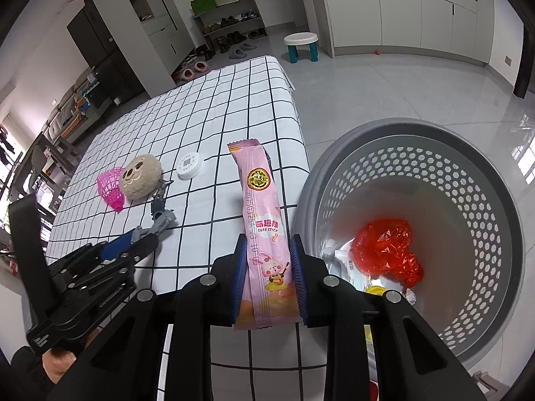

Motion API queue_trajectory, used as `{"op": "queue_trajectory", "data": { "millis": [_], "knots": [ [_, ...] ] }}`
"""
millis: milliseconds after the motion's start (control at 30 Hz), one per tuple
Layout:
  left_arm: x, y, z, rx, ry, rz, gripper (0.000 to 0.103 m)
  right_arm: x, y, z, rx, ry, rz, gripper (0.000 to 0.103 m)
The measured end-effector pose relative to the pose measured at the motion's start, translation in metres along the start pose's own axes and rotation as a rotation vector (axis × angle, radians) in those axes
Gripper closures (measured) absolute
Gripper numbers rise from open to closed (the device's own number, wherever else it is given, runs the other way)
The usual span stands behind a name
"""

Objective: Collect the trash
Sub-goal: 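Grasp the grey rope toy with the left gripper while the right gripper holds the wrapper, then carry the wrapper and rope toy over the basket and open both grippers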

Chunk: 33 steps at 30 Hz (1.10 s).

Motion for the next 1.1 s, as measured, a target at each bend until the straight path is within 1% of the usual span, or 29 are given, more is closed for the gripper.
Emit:
{"op": "queue_trajectory", "data": {
  "millis": [267,533,667,867,1100],
  "knots": [
    [-0.002,-0.018,0.033,0.021,-0.091,-0.071,0.074,-0.004,-0.015,0.015,-0.013,-0.029,-0.016,0.078],
    [0.001,-0.045,0.055,0.009,-0.144,-0.118,0.074,-0.008,-0.045,0.038,-0.043,-0.068,-0.058,0.078],
    [0.008,-0.071,0.061,-0.019,-0.159,-0.149,0.074,-0.008,-0.069,0.051,-0.065,-0.091,-0.104,0.078],
    [0.025,-0.117,0.058,-0.088,-0.160,-0.198,0.074,-0.008,-0.100,0.066,-0.085,-0.111,-0.173,0.078],
    [0.048,-0.170,0.040,-0.156,-0.137,-0.248,0.074,-0.008,-0.129,0.071,-0.109,-0.106,-0.238,0.078]
  ]
}}
Point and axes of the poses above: each gripper's, at about its wrist camera, not at the fingertips, and z roughly against the way its jaws point, y to its left, x to its top, the point moved 3 cm from there along -z, roughly the way its jaws point, and after that the axes turned 3 degrees about x, right-handed, at the moved point
